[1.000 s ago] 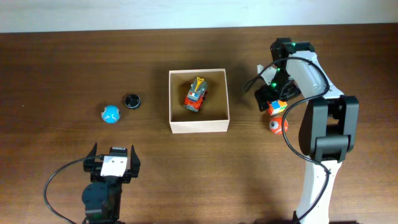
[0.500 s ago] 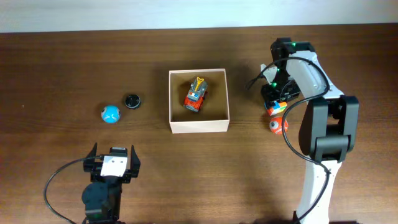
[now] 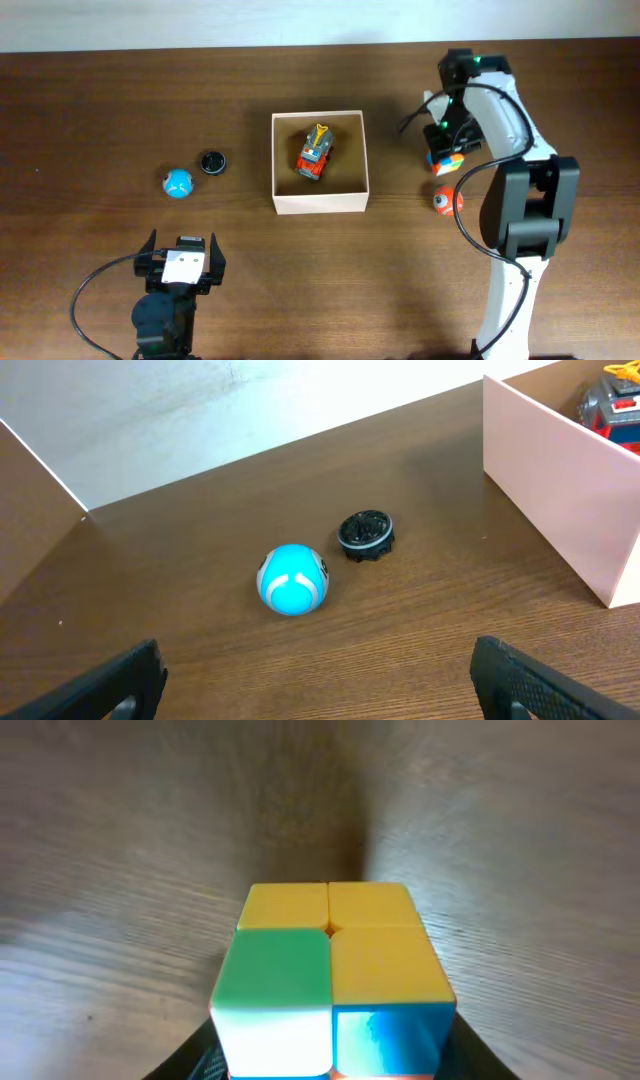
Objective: Pack container
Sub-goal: 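Carry the colour cube into the box and release it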
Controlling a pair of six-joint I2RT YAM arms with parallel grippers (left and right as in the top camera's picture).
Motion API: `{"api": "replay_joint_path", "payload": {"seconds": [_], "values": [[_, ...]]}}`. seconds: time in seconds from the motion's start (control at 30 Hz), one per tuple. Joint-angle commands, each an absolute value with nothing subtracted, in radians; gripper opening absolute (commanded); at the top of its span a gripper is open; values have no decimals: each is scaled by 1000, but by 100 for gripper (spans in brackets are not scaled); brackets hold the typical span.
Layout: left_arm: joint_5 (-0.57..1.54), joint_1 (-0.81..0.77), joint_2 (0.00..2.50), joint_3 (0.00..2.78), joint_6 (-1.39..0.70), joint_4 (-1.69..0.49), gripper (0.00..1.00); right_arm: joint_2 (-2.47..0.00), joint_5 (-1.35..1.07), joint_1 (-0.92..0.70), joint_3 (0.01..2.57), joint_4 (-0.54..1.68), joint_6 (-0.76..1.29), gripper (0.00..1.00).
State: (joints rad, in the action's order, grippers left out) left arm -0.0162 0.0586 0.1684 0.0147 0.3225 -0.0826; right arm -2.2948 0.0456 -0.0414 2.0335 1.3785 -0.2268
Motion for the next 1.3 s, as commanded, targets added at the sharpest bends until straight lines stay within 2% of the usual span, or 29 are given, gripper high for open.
{"api": "replay_joint_path", "payload": {"seconds": [0.0,0.17,0.33,0.63,1.0,1.07,1.27], "values": [[-22,63,163,9,334,-83,99,-2295,56,-58,2177,1437,-174,37],[-22,63,163,9,334,-83,99,-2295,53,-138,2426,1578,-114,42],[-22,63,163,9,334,-83,99,-2295,62,-319,2576,1611,-114,46],[-22,63,163,9,334,-83,99,-2297,65,-539,2551,1520,-114,51],[-22,63,163,9,334,-83,99,-2297,62,-555,2425,1469,-110,53],[-22,63,163,9,334,-83,99,-2297,64,-554,2426,1461,-110,58],[-22,63,163,9,334,-83,99,-2288,156,-522,2546,1488,-7,82]]}}
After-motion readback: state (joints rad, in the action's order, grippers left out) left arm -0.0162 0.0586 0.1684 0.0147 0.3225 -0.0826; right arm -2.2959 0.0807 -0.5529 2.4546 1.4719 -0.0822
